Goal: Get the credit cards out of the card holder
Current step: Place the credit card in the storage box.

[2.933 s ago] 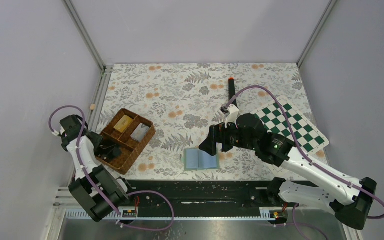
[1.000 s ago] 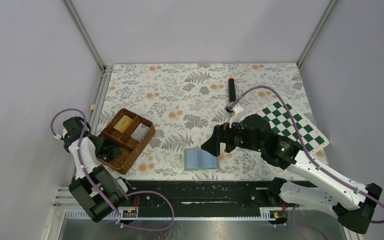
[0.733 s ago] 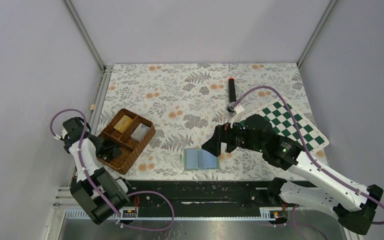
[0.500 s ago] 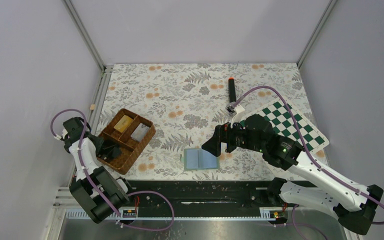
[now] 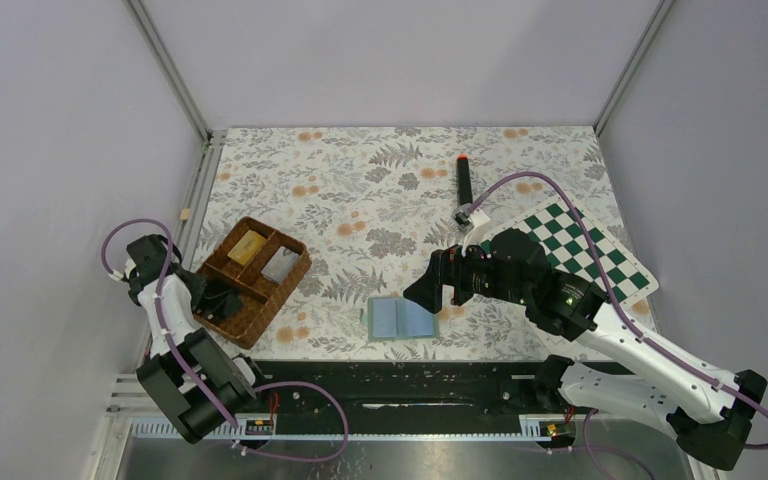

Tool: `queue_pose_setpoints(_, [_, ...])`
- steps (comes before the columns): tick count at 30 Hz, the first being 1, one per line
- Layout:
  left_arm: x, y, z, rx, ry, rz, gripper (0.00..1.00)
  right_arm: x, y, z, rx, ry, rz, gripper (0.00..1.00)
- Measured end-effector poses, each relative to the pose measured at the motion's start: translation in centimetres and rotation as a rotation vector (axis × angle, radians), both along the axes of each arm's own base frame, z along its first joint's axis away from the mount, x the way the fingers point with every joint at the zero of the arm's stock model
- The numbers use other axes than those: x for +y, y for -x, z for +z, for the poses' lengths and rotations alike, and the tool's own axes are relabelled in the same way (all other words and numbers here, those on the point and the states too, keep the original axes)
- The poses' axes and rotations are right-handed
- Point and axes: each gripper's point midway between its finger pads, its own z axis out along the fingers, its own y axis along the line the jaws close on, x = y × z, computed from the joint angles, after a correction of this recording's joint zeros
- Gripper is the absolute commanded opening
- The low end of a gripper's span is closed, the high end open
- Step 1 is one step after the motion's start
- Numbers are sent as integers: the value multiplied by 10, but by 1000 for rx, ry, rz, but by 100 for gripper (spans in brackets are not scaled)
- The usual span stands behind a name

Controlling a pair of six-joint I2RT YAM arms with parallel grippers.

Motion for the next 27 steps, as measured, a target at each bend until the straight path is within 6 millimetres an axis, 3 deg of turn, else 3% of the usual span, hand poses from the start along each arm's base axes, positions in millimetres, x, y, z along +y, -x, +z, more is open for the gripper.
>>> queue_pose_setpoints(27, [3, 8, 5, 19, -35, 8, 0, 1, 1, 1, 17, -9, -3, 98])
